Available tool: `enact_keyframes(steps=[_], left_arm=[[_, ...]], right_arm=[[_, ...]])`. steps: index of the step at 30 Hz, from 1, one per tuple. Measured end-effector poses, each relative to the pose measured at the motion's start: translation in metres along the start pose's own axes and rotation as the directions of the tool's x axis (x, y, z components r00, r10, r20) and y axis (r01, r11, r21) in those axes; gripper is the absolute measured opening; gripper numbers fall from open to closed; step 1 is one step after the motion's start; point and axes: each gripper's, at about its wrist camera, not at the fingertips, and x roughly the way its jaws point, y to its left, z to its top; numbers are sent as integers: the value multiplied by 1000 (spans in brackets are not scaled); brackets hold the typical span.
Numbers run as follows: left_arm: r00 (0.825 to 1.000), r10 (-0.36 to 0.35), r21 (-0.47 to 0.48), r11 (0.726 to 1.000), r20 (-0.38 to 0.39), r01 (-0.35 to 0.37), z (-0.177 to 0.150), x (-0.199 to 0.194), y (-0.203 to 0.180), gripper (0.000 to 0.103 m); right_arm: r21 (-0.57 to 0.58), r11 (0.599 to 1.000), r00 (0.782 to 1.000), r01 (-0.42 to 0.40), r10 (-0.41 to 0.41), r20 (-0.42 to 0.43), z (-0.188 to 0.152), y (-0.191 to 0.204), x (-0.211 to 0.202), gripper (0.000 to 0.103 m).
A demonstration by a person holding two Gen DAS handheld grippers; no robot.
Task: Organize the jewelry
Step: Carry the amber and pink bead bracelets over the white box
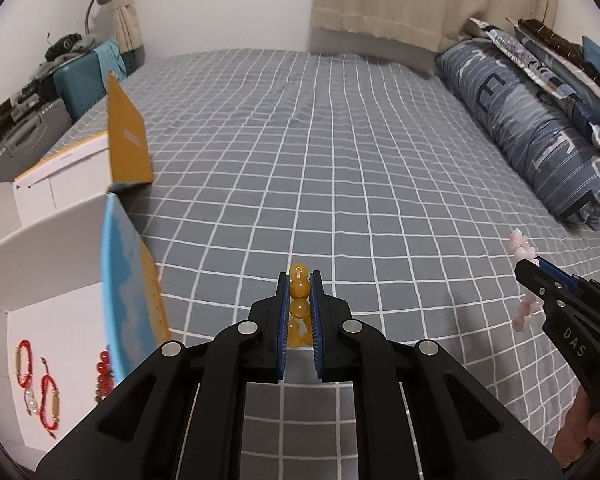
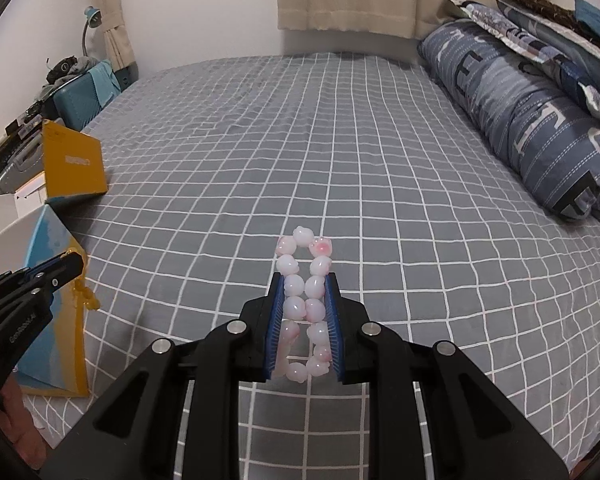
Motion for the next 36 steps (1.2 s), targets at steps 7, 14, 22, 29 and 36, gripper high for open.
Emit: enact_keyframes(steps=[7, 14, 22, 29, 36], left_arm=[[999, 18, -4, 1000, 28, -18, -1, -28, 14, 9], [997, 56, -37, 998, 62, -54, -6, -63, 47, 9], [990, 113, -94, 990, 84, -106, -15, -90, 100, 9], [978, 191, -157, 972, 82, -176, -27, -104, 156, 9], [966, 254, -235, 943, 52, -235, -50, -114, 216, 9]], right_arm=[[-23, 1000, 1000, -11, 11, 29, 2, 20, -24, 19], [-52, 998, 998, -38, 41, 51, 4, 51, -39, 19], [-115, 987, 991, -114, 122, 61, 9, 119, -49, 19], [-190, 961, 974, -200, 215, 64, 8, 197, -57, 19], [-280, 918, 951, -281, 305, 46, -5, 275, -61, 19]])
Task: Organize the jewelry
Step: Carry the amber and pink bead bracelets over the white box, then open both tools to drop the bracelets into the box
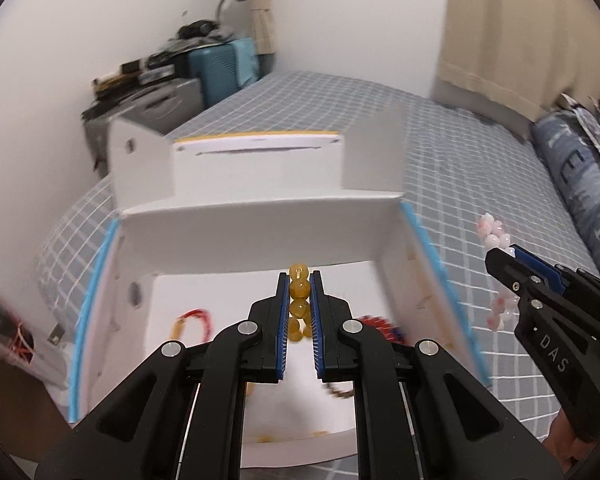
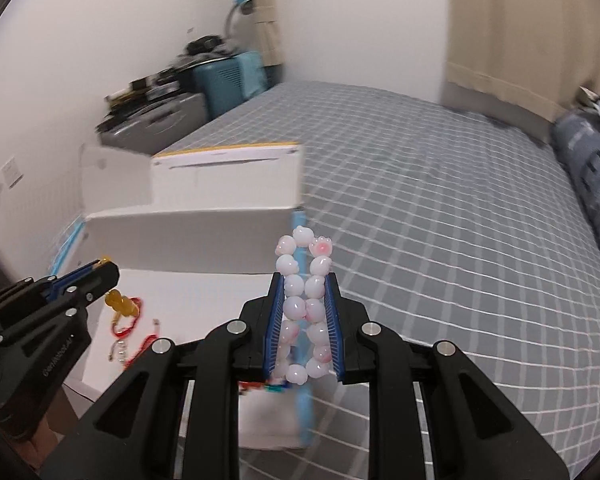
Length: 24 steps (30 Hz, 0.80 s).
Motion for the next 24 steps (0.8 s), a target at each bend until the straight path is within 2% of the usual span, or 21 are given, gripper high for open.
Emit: enact_keyframes(steps=[3, 9, 15, 22, 24], left_arm=[[999, 29, -22, 999, -18, -29, -6, 5, 24, 9], [995, 70, -44, 996, -72, -73, -18, 26, 56, 9], [986, 75, -53, 995, -149, -84, -27, 55, 76, 9], [979, 69, -56, 995, -194, -81, -33, 66, 82, 9], [978, 71, -58, 995, -196, -84, -33, 65, 81, 12]], right_arm=[[-40, 999, 999, -29, 28, -25, -3, 31, 17, 19], [-62, 997, 994, -52, 46, -103, -11, 60, 54, 19], [-75, 995, 977, -59, 42, -210, -20, 71, 88, 19], [-64, 997, 971, -51, 34, -237, -23, 72, 97, 19], [-56, 997, 969, -52, 37, -246, -22, 71, 98, 22]])
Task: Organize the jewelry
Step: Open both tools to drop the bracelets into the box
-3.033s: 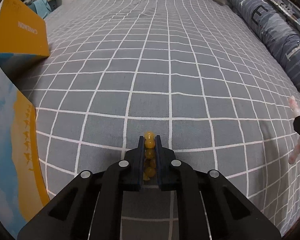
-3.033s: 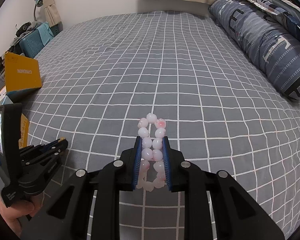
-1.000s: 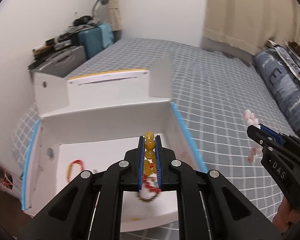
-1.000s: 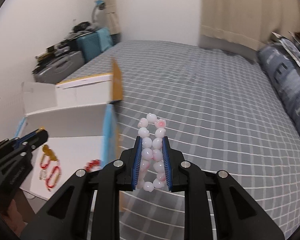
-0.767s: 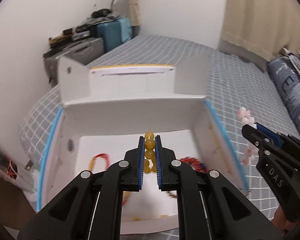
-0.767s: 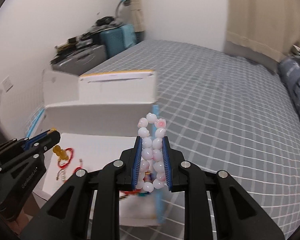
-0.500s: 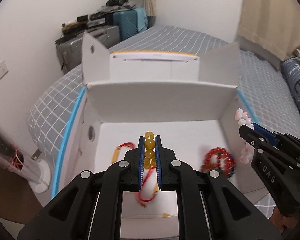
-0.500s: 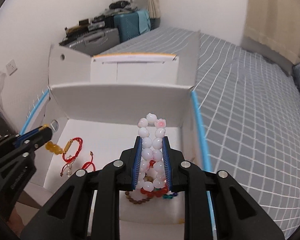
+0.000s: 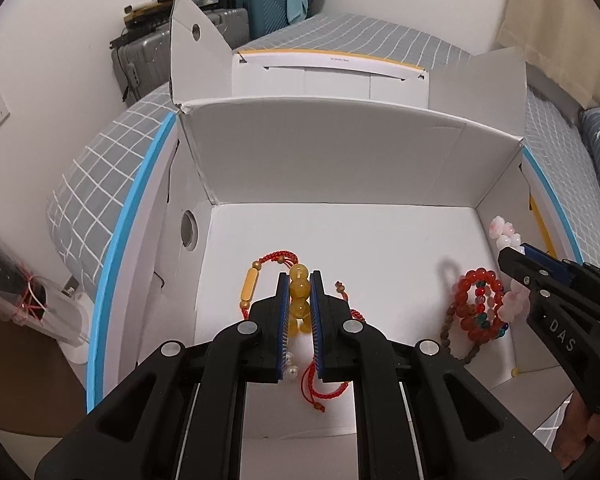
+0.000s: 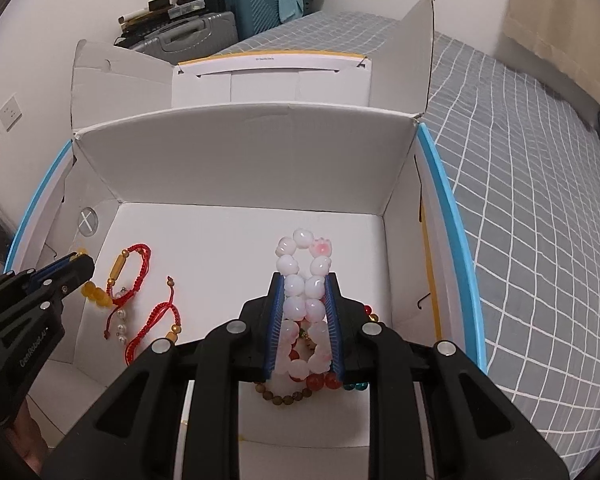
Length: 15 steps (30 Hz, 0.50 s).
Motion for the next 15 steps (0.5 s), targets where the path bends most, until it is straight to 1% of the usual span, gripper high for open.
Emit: enact_keyframes(steps=[1, 2, 3, 4, 5, 6, 7, 8, 9, 10, 11, 12, 13, 14, 15], left_arm=[[1000, 14, -5, 1000, 0, -14, 0, -1, 1, 12], [1000, 23, -4, 1000, -2, -23, 0, -3, 1, 14], [1000, 21, -5, 1000, 7, -21, 0, -7, 2, 23], [1000, 15, -9, 1000, 16, -15, 1, -10, 5, 30], [999, 18, -15, 1000, 31, -18, 0, -15, 6, 51], [998, 29, -22, 999, 62, -27, -1, -24, 7, 65], [996, 34, -24, 999, 86, -32, -2, -32, 8, 68], [994, 37, -25, 999, 99, -35, -4, -37, 9, 71], [993, 37, -29, 999, 112, -34, -5, -43, 11, 78], [991, 27, -40, 999, 133, -22, -8, -52, 14, 81], [989, 25, -44, 999, 146, -19, -10, -57, 16, 87], [987, 25, -46, 999, 162, -18, -13, -63, 18, 90], [983, 30, -47, 999, 181, -22, -17, -71, 20, 92], [980, 34, -46, 999, 196, -25, -21, -78, 22, 94], [978, 33, -46, 999, 205, -25, -24, -81, 21, 97]], right_arm=[[5, 1000, 1000, -5, 5, 0, 1, -2, 0, 25], [6, 1000, 1000, -14, 14, 5, 2, -1, -1, 35], [3, 1000, 1000, -23, 23, 19, 3, -1, -3, 43], [3, 1000, 999, -25, 24, 34, 3, -1, -6, 46], [6, 1000, 999, -23, 22, 45, 3, -1, -9, 53], [8, 1000, 998, -24, 23, 57, 3, -1, -14, 59], [10, 1000, 997, -29, 28, 78, 2, -2, -22, 63], [12, 1000, 995, -28, 26, 100, 0, -2, -30, 71], [16, 1000, 992, -21, 19, 125, -1, -3, -40, 76], [17, 1000, 989, -17, 14, 146, -3, -3, -48, 79], [19, 1000, 985, -14, 11, 170, -6, -3, -57, 85], [23, 1000, 980, -12, 7, 198, -11, -4, -69, 89], [26, 1000, 977, -9, 4, 215, -14, -4, -76, 91], [29, 1000, 973, -6, -1, 233, -18, -4, -85, 94], [31, 1000, 968, -1, -6, 251, -23, -4, -93, 95]])
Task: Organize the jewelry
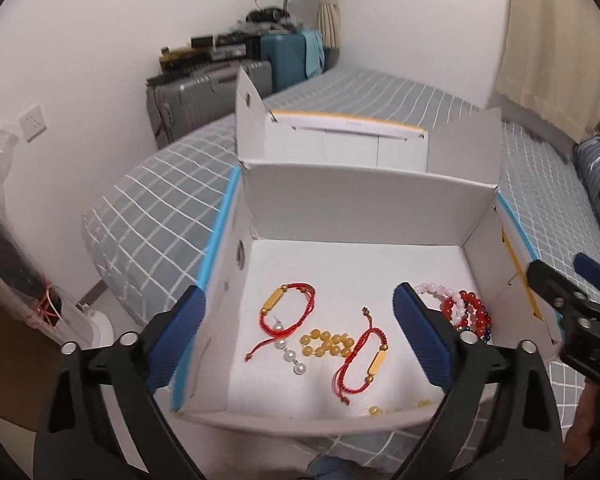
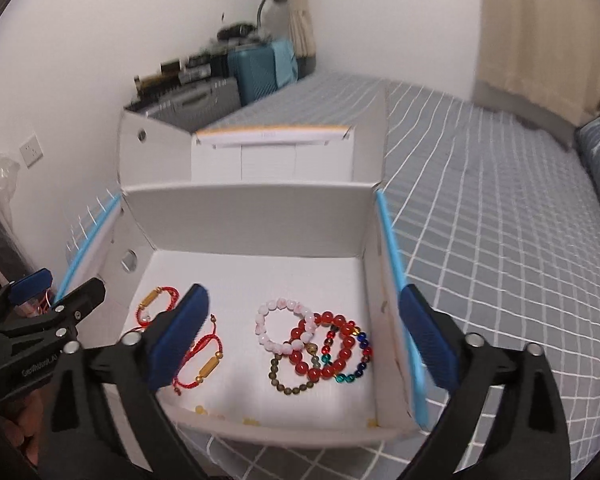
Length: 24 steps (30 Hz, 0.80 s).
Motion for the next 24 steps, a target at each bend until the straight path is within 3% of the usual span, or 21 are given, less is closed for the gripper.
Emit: enact_keyframes(steps=[10, 18, 24], left_arm=[[996, -66, 4, 998, 68, 66, -49, -48, 10, 97], [994, -72, 10, 997, 80, 72, -81, -62, 13, 97], [993, -81, 13, 997, 81, 81, -86, -63, 13, 97]], right_arm=[[10, 999, 996, 36, -37, 80, -54, 0, -56, 95], [19, 998, 995, 58, -59, 74, -88, -1, -65, 95], [13, 998, 994, 66, -67, 81, -98, 3, -69, 95]])
